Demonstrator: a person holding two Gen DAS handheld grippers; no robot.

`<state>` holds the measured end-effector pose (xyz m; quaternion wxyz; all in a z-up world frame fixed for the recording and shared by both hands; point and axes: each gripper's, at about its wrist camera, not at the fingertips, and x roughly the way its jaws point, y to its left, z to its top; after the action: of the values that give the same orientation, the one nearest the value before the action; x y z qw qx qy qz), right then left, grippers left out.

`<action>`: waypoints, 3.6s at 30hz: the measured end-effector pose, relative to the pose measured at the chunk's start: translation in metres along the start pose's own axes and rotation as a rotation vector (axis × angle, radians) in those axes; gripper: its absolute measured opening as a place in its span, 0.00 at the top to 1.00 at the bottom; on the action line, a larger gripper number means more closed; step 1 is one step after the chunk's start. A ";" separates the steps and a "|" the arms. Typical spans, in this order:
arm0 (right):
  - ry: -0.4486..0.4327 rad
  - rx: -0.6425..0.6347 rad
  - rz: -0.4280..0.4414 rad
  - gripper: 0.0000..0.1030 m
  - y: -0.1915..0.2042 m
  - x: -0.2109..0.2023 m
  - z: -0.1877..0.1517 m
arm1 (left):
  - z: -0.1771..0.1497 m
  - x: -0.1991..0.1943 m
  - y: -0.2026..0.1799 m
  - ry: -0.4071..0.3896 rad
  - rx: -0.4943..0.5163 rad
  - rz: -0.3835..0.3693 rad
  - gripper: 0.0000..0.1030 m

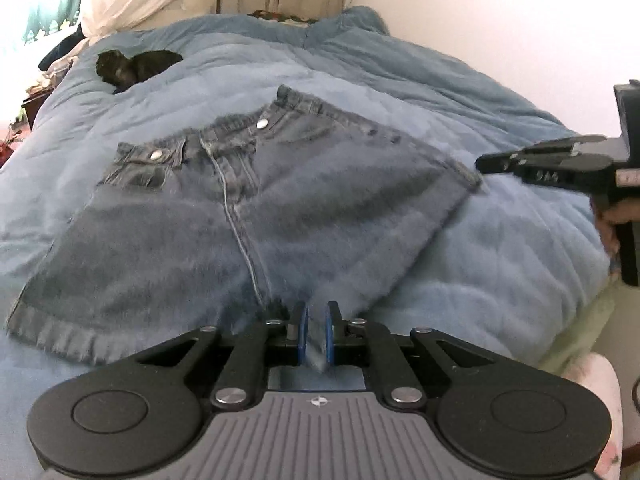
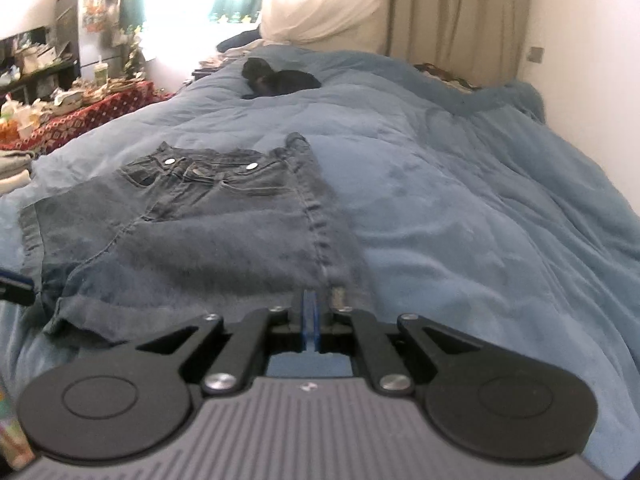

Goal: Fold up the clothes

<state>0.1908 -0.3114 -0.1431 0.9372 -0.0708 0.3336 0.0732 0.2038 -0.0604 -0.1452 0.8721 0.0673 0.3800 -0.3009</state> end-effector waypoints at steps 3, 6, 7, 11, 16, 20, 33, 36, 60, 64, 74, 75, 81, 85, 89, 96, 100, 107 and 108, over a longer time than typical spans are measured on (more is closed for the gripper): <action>0.041 0.000 0.001 0.98 -0.001 0.022 0.000 | 0.004 0.027 -0.001 0.035 0.010 -0.038 0.93; 0.090 0.011 0.001 0.98 -0.003 0.041 -0.009 | -0.004 0.051 -0.003 0.095 -0.011 -0.063 0.94; 0.097 0.017 0.006 0.99 -0.003 0.044 -0.013 | -0.008 0.058 -0.004 0.117 -0.021 -0.067 0.94; 0.110 0.033 0.018 0.99 -0.006 0.048 -0.026 | -0.022 0.063 -0.005 0.120 -0.028 -0.061 0.93; 0.152 0.027 0.003 0.99 -0.011 0.051 -0.041 | -0.033 0.063 0.000 0.138 -0.065 -0.088 0.94; 0.118 0.069 0.006 0.95 -0.011 0.037 -0.041 | -0.039 0.053 -0.005 0.109 -0.054 -0.087 0.94; -0.002 0.099 0.220 0.89 0.099 -0.008 -0.013 | -0.031 -0.024 0.050 -0.054 -0.072 0.002 0.94; 0.004 0.110 0.293 0.89 0.141 0.005 -0.015 | -0.040 -0.017 0.073 -0.022 -0.099 0.057 0.94; 0.115 0.012 0.145 0.65 0.253 0.007 -0.032 | -0.072 -0.033 0.227 -0.006 -0.094 0.238 0.74; 0.140 0.029 0.105 0.65 0.255 0.014 -0.040 | -0.076 -0.021 0.247 0.021 -0.065 0.274 0.73; 0.080 0.152 0.045 0.68 0.244 0.000 -0.042 | -0.064 -0.010 0.284 -0.023 -0.091 0.258 0.90; 0.082 0.163 0.047 0.68 0.243 -0.001 -0.042 | -0.064 -0.012 0.286 -0.032 -0.099 0.222 0.90; 0.104 0.205 0.052 0.68 0.241 -0.002 -0.043 | -0.063 -0.021 0.276 -0.063 -0.020 0.147 0.90; 0.118 0.209 0.050 0.68 0.244 0.002 -0.044 | -0.060 -0.004 0.277 -0.010 -0.017 0.182 0.90; 0.135 0.189 0.029 0.67 0.251 0.011 -0.044 | -0.054 0.009 0.275 0.014 -0.021 0.204 0.81; 0.073 0.208 -0.009 1.00 0.245 -0.003 -0.040 | -0.045 -0.022 0.280 -0.088 -0.003 0.234 0.91; 0.062 0.266 -0.044 1.00 0.232 -0.006 -0.040 | -0.043 -0.029 0.285 -0.083 -0.032 0.233 0.91; 0.094 0.107 0.038 0.73 0.268 -0.007 -0.042 | -0.042 -0.022 0.280 -0.058 -0.049 0.223 0.91; 0.096 0.072 0.030 0.73 0.274 -0.005 -0.043 | -0.042 -0.022 0.284 -0.054 -0.074 0.212 0.91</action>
<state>0.1099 -0.0515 -0.1953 0.9209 -0.0357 0.3816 0.0716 0.3297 0.1947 -0.1908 0.9109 0.0667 0.3578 -0.1945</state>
